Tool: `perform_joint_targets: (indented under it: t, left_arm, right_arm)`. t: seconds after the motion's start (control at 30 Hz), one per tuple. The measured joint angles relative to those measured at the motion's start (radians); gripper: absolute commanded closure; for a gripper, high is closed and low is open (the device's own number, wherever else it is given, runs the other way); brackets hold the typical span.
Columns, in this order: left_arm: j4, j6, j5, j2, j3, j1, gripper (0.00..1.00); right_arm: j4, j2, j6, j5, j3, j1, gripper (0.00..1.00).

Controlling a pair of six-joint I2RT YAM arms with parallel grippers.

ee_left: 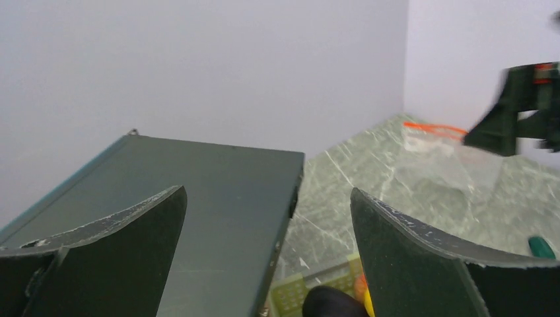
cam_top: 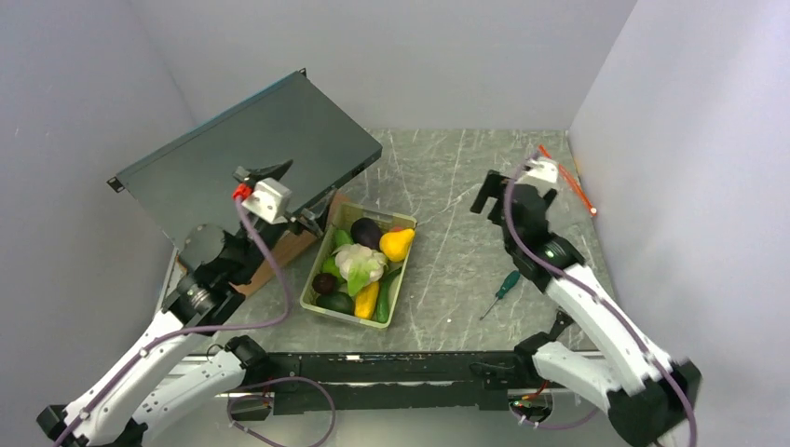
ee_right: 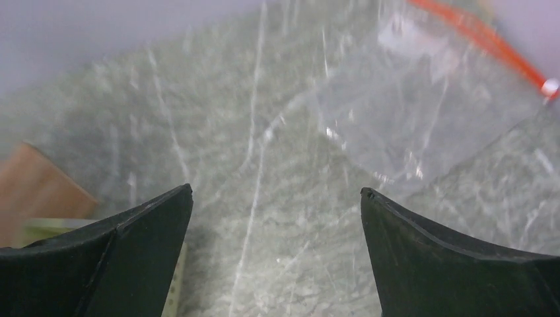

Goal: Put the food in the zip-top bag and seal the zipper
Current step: Move the zipper food storage bag to the center of the board.

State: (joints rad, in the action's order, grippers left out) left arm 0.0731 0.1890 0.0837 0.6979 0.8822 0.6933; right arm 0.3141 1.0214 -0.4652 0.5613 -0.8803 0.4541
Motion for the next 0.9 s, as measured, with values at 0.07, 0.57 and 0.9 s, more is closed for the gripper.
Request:
perform_joint_targets:
  t: [0.07, 0.57, 0.9]
  left_arm:
    - [0.021, 0.0, 0.038, -0.039, -0.011, 0.0, 0.0]
    - [0.093, 0.017, 0.17, -0.091, -0.044, 0.0, 0.0]
    - [0.071, 0.011, 0.133, -0.035, -0.044, 0.0, 0.0]
  right_arm:
    - [-0.026, -0.133, 0.044, 0.009, 0.023, 0.003, 0.0]
    - [-0.127, -0.135, 0.075, 0.067, 0.005, 0.005, 0.0]
    - [-0.097, 0.208, -0.039, -0.043, -0.014, -0.241, 0.0]
